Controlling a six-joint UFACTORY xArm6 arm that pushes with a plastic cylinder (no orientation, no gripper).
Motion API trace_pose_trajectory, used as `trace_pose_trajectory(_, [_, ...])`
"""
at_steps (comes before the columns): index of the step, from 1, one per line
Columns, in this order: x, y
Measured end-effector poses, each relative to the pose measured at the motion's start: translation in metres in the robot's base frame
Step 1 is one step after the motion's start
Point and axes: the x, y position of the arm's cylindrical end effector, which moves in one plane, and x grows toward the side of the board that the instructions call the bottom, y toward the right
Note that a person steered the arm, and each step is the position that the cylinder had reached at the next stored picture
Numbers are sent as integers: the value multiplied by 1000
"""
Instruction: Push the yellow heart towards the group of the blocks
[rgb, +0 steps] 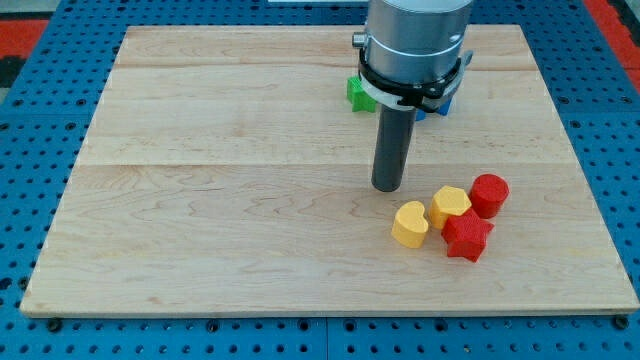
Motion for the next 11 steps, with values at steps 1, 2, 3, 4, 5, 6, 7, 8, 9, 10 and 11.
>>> trace_pose_trajectory(1, [12,0])
trace_pose_trajectory(2, [34,1])
trace_pose_trajectory(3, [34,1])
trace_pose_trajectory(4, [49,1])
trace_pose_trajectory(5, [51,1])
trace_pose_trajectory(6, [60,1])
trace_pose_trajectory(7, [64,1])
trace_pose_trajectory(8, [64,1])
trace_pose_trajectory(9, [64,13])
trace_pose_trajectory(10, [64,29])
trace_pose_trajectory(11, [64,29])
